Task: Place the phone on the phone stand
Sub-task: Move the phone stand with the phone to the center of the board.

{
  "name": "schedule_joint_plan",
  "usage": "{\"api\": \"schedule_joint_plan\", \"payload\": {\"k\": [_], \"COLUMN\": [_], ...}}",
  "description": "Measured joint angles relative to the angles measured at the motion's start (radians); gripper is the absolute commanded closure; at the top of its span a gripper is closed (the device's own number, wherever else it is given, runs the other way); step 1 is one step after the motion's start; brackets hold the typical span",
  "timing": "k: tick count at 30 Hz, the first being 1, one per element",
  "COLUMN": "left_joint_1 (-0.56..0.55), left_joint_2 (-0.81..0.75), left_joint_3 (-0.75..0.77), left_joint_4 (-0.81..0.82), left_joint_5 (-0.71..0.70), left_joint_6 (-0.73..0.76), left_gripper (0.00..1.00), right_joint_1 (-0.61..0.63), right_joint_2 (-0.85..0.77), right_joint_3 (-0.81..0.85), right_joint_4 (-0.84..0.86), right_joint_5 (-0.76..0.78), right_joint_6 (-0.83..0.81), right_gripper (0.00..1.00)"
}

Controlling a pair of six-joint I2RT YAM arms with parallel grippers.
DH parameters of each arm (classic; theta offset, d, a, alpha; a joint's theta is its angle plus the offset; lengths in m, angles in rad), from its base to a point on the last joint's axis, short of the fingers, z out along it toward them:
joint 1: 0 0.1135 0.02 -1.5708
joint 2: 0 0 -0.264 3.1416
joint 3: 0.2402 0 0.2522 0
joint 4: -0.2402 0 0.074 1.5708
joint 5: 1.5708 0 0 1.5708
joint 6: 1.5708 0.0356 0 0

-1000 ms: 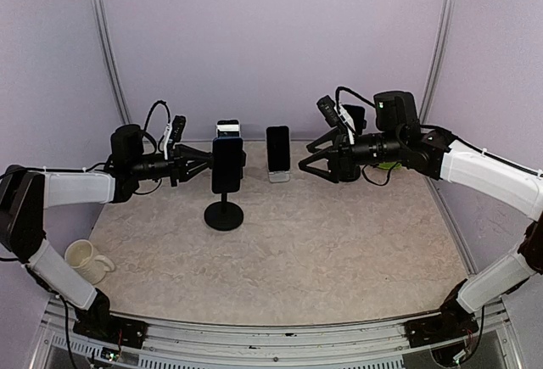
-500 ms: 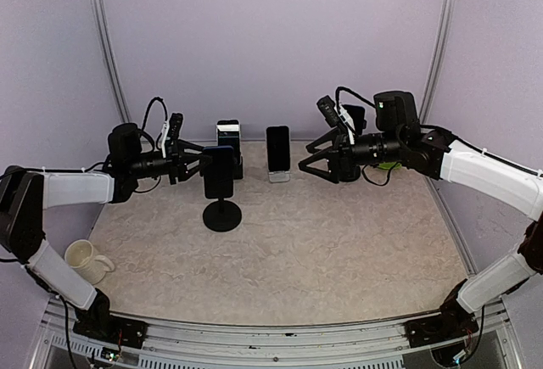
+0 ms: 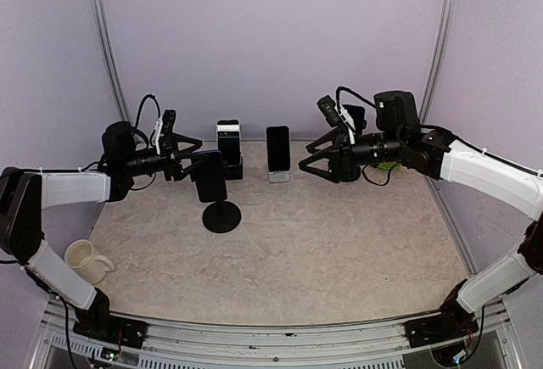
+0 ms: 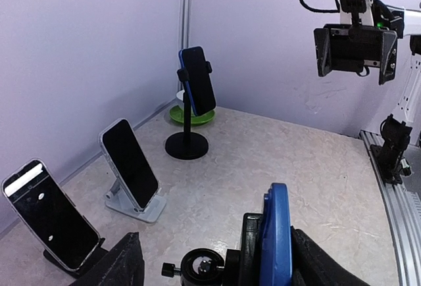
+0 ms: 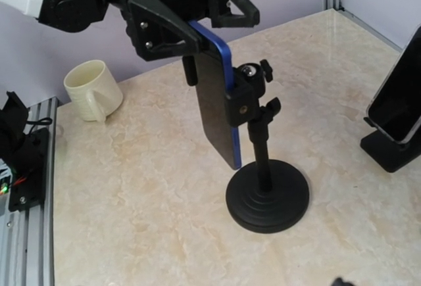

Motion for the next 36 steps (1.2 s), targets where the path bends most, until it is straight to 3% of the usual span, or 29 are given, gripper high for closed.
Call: {"api": "schedule_joint_plan", "payload": {"k": [5, 13, 17, 23, 28, 36], "left_joint_1": [0.001, -0.053, -0.123, -0.248, -0.289, -0.333], "left_joint_2": [-0.006, -0.035, -0.093, -0.234, -0.336, -0.435], "left_joint_3": [-0.005, -0.065, -0.136, -0.212, -0.252, -0.282], "left_joint_4": [0.026, 0.124, 0.142, 0.074, 0.013, -0.138], "left_joint_5": [-0.021, -0.114, -0.22, -0.503, -0.728, -0.936], "left_joint_6": [-0.017, -0.114, -0.148, -0.144, -0.177, -0.247], "left_gripper": [0.02, 0.01, 0.01, 0.01, 0.01, 0.06], "right_joint_1": [-0.003, -0.003, -0.003, -0.003, -0.003, -0.009], "right_joint_2": [0.0, 0.0, 0.0, 0.0, 0.0, 0.0], "right_joint_3": [0.0, 0.0, 0.0, 0.0, 0.0, 0.0], "right_joint_4": [0.0, 0.0, 0.003, 0.012, 0.014, 0.014], "right_joint_5": [0.0, -0.003, -0.001, 0.008, 0.022, 0.038], "right_joint_6": [0.002, 0.005, 0.011, 0.014, 0.016, 0.021], "right_gripper": [0.22, 0.18, 0.0, 0.0, 0.0, 0.0]}}
